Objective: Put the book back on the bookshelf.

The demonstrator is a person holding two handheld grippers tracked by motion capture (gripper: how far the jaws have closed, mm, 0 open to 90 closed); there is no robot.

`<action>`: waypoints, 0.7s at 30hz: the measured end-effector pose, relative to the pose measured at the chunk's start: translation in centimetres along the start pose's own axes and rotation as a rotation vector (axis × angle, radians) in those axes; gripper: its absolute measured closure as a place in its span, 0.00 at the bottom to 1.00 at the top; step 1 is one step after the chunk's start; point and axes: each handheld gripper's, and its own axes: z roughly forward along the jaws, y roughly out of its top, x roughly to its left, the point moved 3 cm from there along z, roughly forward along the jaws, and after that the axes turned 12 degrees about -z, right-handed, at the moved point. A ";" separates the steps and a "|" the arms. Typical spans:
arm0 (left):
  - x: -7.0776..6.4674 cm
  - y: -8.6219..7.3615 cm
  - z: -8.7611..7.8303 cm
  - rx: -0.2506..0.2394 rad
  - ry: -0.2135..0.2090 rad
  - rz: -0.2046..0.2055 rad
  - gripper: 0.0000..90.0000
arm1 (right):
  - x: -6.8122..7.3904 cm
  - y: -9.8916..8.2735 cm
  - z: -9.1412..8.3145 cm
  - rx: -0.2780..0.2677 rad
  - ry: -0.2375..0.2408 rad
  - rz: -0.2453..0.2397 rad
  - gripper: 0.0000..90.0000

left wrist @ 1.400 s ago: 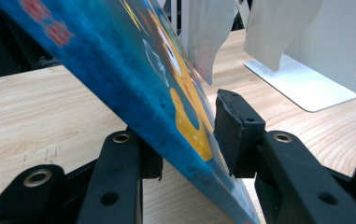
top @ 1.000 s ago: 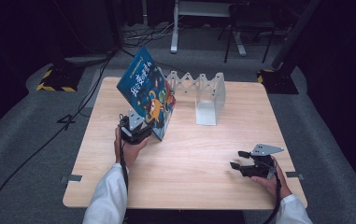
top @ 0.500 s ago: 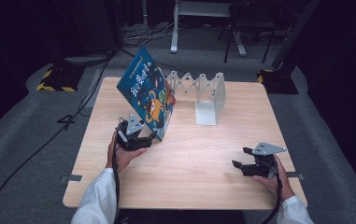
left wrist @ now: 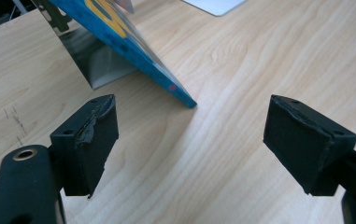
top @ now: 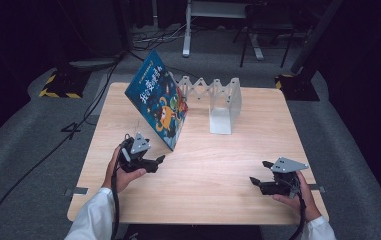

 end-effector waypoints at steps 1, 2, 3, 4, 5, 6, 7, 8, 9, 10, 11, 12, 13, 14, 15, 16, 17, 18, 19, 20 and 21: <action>-0.1 -0.2 -0.2 0.005 0.008 0.011 0.20 | 0.0 -0.1 -0.1 0.005 -0.012 -0.002 0.26; -0.2 -0.4 -0.3 0.007 0.012 0.018 0.20 | -0.1 -0.2 -0.3 0.008 -0.020 -0.006 0.26; -0.3 -0.7 -0.6 0.015 0.021 0.024 0.20 | -0.1 -0.2 -0.4 0.008 -0.023 -0.007 0.26; -0.4 -0.9 -0.7 0.019 0.027 0.033 0.20 | -0.2 -0.4 -0.5 0.013 -0.034 -0.006 0.26; -0.5 -1.1 -0.8 0.026 0.044 0.048 0.20 | -0.2 -0.5 -0.6 0.017 -0.040 -0.004 0.26; -0.7 -1.4 -1.1 0.026 0.062 0.076 0.20 | -0.2 -0.6 -0.7 0.021 -0.046 -0.007 0.26; -0.8 -1.7 -1.3 0.032 0.069 0.086 0.20 | -0.3 -0.7 -0.9 0.025 -0.050 -0.008 0.26; -0.8 -1.9 -1.4 0.041 0.073 0.090 0.20 | -0.3 -0.8 -1.0 0.028 -0.055 -0.009 0.26; -0.8 -2.0 -1.5 0.047 0.071 0.096 0.20 | -0.3 -1.0 -1.1 0.031 -0.058 -0.014 0.26; -0.8 -2.3 -1.7 0.054 0.069 0.096 0.20 | -0.3 -1.0 -1.2 0.030 -0.061 -0.012 0.26; -0.8 -2.6 -1.8 0.062 0.074 0.099 0.20 | -0.3 -1.2 -1.3 0.030 -0.062 -0.011 0.26; -0.8 -2.8 -1.9 0.066 0.078 0.098 0.19 | -0.3 -1.4 -1.5 0.031 -0.063 -0.010 0.26; -0.7 -3.1 -2.1 0.073 0.082 0.099 0.19 | -0.4 -1.5 -1.5 0.032 -0.065 -0.009 0.26; -0.6 -3.3 -2.1 0.076 0.087 0.098 0.19 | -0.5 -1.7 -1.7 0.033 -0.067 -0.006 0.26; -0.5 -3.5 -2.2 0.081 0.093 0.100 0.19 | -0.5 -1.8 -1.7 0.032 -0.071 -0.003 0.26; -0.4 -3.8 -2.4 0.083 0.096 0.099 0.20 | -0.6 -1.9 -1.8 0.033 -0.070 -0.001 0.26; -0.3 -4.1 -2.5 0.087 0.097 0.096 0.20 | -0.7 -2.1 -2.0 0.036 -0.077 -0.002 0.26; -0.2 -4.3 -2.6 0.091 0.099 0.097 0.20 | -0.7 -2.2 -2.1 0.039 -0.082 -0.001 0.26; -0.1 -4.6 -2.7 0.096 0.102 0.096 0.20 | -0.8 -2.4 -2.2 0.042 -0.087 -0.002 0.26; 0.0 -4.8 -2.8 0.103 0.108 0.098 0.20 | -0.9 -2.5 -2.3 0.043 -0.090 0.000 0.26; 0.1 -5.1 -2.9 0.105 0.112 0.091 0.20 | -0.9 -2.7 -2.3 0.044 -0.091 0.003 0.26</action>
